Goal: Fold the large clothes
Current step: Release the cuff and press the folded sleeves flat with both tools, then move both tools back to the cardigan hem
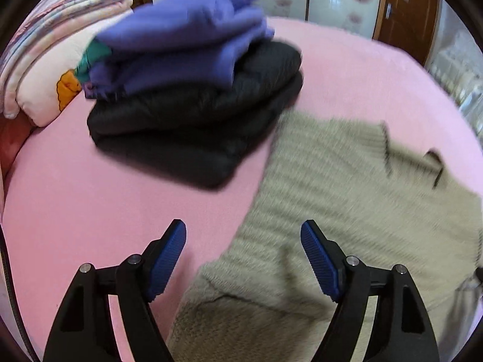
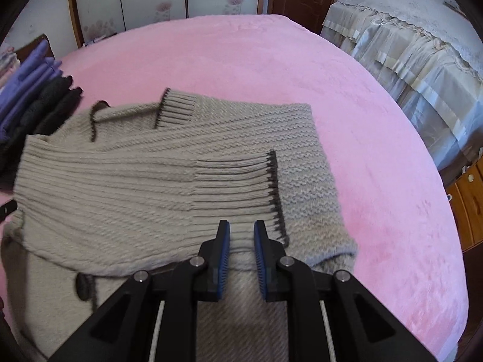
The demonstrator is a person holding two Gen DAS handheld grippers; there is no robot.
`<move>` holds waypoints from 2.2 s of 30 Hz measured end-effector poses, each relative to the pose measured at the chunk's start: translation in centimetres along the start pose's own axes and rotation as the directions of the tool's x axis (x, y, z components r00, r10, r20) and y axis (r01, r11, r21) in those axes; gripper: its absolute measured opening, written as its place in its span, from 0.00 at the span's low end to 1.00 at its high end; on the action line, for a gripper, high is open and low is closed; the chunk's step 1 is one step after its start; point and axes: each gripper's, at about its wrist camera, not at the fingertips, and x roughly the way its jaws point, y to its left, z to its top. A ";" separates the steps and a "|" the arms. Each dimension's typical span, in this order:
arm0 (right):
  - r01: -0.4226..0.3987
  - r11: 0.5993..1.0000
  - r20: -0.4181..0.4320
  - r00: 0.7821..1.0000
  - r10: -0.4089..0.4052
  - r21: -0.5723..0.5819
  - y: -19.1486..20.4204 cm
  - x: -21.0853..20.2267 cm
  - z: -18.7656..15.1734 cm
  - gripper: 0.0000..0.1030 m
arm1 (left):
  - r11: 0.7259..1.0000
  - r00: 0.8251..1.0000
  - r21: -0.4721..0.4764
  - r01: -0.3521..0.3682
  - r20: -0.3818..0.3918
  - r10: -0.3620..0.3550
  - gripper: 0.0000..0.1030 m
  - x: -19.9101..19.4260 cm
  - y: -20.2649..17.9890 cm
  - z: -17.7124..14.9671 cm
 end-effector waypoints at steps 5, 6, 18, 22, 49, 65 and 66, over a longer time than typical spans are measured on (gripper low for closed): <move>-0.043 0.999 0.017 0.999 0.044 -0.005 0.8 -0.2 0.1 0.14 | 0.994 0.996 0.073 0.087 -0.008 -0.086 0.61 1.8 -2.9 2.8; -0.046 0.999 0.022 0.999 0.046 -0.010 1.0 0.0 0.3 0.14 | 0.991 0.995 0.084 0.101 -0.010 -0.101 0.55 2.3 -3.4 3.2; -0.074 0.997 0.003 0.997 0.074 -0.022 1.0 5.2 1.6 0.10 | 0.983 1.000 0.182 0.007 -0.019 -0.004 0.35 9.8 -6.2 6.1; -0.057 0.998 0.021 0.998 0.058 -0.040 0.8 5.3 1.8 0.10 | 0.976 1.000 0.218 -0.021 -0.014 0.024 0.40 11.2 -5.6 5.9; -0.150 0.984 0.043 0.988 0.147 0.100 -2.5 -3.4 1.8 0.08 | 0.965 0.997 0.256 0.056 0.031 -0.066 0.85 -3.9 -9.9 4.1; -0.275 0.960 0.049 0.961 0.272 0.055 -3.5 -11.2 2.4 0.11 | 0.983 0.989 0.115 0.144 -0.062 -0.138 0.87 -16.5 -9.6 1.8; -0.279 0.959 0.049 0.960 0.277 0.048 -3.7 -11.5 2.5 0.11 | 0.984 0.988 0.102 0.145 -0.062 -0.139 0.87 -17.0 -9.3 1.7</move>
